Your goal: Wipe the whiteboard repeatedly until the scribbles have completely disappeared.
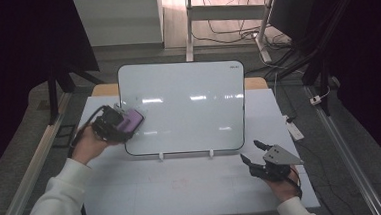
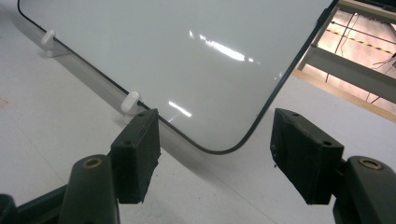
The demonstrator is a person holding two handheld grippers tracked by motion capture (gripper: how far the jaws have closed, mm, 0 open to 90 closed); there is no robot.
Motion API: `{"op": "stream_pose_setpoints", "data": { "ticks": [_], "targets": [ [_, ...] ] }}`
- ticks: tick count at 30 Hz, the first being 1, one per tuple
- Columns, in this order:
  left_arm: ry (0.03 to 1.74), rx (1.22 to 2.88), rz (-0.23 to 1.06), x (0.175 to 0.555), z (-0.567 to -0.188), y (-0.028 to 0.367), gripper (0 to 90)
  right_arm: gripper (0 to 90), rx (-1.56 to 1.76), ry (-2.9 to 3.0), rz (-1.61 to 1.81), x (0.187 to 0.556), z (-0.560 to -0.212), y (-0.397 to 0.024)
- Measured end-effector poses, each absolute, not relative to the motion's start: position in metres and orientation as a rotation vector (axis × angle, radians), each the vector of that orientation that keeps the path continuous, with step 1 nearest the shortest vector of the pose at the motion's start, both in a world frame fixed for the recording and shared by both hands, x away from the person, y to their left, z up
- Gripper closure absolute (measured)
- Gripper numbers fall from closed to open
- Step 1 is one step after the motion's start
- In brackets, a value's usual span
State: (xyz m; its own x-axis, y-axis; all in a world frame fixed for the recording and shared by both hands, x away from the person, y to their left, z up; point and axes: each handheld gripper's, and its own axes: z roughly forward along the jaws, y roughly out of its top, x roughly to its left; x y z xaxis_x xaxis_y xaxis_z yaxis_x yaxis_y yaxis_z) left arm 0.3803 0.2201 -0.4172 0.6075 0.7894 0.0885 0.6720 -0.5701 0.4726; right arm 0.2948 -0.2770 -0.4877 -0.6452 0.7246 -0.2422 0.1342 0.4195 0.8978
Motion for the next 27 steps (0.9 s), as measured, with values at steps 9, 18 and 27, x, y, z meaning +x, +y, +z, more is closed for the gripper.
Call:
{"op": "stream_pose_setpoints", "data": {
  "ticks": [9, 18, 27],
  "targets": [
    [1.123, 2.518, 0.319, 0.359, -0.452, 0.202, 40.8, 32.3, 0.717, 2.052, 1.224, 0.294, -0.488, -0.277],
    [1.072, 2.535, 0.314, 0.357, -0.454, 0.189, 40.7, 32.2, 0.715, 2.048, 1.219, 0.293, -0.487, -0.276],
    [1.105, 2.45, 0.378, 0.396, -0.404, 0.184, 40.7, 32.3, 0.72, 2.045, 1.222, 0.294, -0.487, -0.277]
  ]
}}
